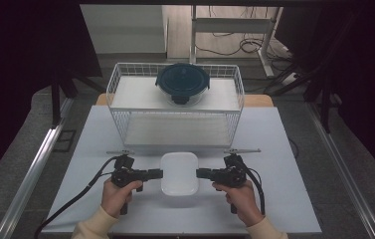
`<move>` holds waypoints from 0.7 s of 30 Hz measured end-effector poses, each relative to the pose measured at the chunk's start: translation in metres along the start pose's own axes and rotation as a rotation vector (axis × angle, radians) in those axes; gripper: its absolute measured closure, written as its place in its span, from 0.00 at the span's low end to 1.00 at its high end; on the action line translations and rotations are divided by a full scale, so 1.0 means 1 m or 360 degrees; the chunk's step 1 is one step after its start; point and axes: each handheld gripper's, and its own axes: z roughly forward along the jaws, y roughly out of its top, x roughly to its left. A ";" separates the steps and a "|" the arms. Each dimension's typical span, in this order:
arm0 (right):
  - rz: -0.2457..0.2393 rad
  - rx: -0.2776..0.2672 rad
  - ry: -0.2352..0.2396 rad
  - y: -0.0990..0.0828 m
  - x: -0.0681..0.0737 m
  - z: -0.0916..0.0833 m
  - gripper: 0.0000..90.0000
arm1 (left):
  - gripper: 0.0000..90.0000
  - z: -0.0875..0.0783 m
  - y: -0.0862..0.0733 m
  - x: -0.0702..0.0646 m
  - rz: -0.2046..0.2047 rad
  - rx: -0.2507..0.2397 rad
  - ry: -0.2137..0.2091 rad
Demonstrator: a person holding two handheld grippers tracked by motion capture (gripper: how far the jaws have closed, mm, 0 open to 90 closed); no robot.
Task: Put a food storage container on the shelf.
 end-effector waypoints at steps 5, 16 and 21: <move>-0.0051 -0.0022 0.0009 0.003 0.007 -0.004 0.89 | 0.88 -0.006 0.002 -0.004 0.0025 -0.0022 -0.0023; -0.0199 -0.0086 -0.0009 0.012 0.024 -0.017 0.89 | 0.88 -0.018 0.010 -0.022 0.0152 -0.0059 0.0010; -0.0254 -0.0119 -0.0002 0.019 0.031 -0.021 0.89 | 0.89 -0.025 0.017 -0.029 0.0197 -0.0087 0.0023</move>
